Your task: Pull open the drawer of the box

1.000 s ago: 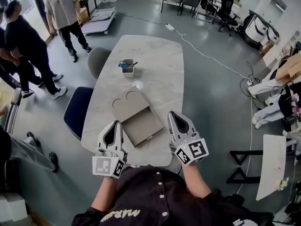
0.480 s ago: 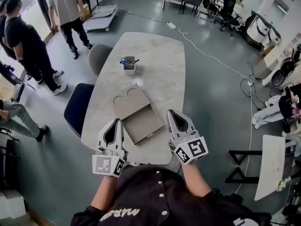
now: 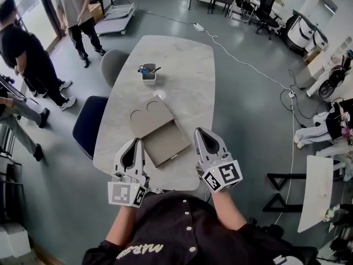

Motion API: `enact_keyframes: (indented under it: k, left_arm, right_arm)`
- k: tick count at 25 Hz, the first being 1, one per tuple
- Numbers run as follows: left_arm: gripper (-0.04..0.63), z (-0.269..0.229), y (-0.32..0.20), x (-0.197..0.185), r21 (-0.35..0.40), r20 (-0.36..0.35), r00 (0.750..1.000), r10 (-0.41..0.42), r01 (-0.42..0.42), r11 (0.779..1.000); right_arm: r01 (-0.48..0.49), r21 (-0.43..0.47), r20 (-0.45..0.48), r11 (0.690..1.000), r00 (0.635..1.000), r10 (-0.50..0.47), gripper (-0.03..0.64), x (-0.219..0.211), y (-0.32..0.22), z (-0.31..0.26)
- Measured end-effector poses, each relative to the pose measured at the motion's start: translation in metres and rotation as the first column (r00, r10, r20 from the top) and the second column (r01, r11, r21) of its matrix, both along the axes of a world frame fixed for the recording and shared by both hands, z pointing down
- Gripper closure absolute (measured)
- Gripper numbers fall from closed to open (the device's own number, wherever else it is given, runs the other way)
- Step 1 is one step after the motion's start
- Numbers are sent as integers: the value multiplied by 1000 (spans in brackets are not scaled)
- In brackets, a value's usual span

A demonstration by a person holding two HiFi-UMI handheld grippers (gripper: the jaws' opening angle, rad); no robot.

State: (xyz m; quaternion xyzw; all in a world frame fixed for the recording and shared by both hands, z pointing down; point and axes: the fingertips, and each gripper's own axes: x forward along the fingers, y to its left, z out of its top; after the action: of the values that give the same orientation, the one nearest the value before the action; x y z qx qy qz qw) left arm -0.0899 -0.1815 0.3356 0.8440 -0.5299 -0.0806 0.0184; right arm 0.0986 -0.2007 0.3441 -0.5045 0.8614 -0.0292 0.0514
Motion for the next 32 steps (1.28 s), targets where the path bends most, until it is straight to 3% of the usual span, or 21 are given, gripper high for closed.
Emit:
enact_keyframes:
  k: [32]
  left_arm:
    - [577,8,-2,5,-25,-10,1000,3,-4,1000]
  right_arm:
    - [9,5,-18,1000,1000,-9,621,-2,-2,-1]
